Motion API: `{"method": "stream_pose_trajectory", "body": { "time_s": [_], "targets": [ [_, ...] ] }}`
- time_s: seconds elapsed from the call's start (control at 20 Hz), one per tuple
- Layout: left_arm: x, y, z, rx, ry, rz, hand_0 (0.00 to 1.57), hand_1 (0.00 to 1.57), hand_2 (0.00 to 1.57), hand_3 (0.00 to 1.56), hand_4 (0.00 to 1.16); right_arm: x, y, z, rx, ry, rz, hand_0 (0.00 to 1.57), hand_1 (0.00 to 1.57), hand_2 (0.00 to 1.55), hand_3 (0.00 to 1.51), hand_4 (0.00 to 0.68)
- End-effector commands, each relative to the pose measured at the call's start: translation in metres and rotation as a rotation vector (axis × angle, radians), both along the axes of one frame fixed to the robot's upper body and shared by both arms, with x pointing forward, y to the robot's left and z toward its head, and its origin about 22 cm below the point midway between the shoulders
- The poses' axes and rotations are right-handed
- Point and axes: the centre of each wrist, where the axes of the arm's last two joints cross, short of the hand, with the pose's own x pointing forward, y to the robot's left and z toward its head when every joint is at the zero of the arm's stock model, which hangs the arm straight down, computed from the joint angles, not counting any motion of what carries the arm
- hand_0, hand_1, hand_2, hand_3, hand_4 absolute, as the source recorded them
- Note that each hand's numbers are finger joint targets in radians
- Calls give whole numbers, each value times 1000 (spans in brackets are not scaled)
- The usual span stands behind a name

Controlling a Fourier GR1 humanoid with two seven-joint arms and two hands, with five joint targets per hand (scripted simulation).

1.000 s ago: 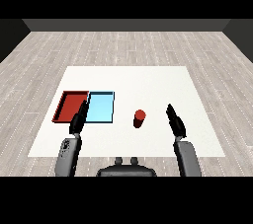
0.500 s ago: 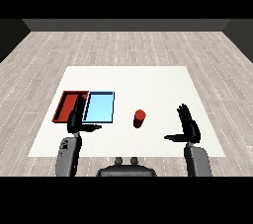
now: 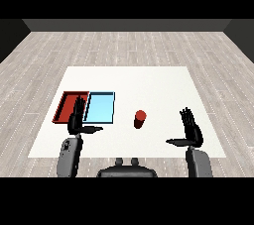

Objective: Pick the red can and put it in the red box

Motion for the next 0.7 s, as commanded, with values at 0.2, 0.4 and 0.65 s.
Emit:
{"method": "stream_pose_trajectory", "body": {
  "time_s": [0.2, 0.4, 0.65],
  "targets": [
    [-11, -3, -15, 7, -3, 30, 0, 0, 0, 0, 0, 5, 14, -3, -8, -4, 3, 0, 0, 0, 0, 0],
    [-6, 4, -19, 17, -6, 23, 0, 0, 0, 0, 0, 19, 6, 15, 21, 10, 42, 0, 0, 0, 0, 0],
    [8, -13, -2, 15, 2, 28, 0, 0, 0, 0, 0, 26, 19, 0, 53, 26, 76, 0, 0, 0, 0, 0]
  ]
}}
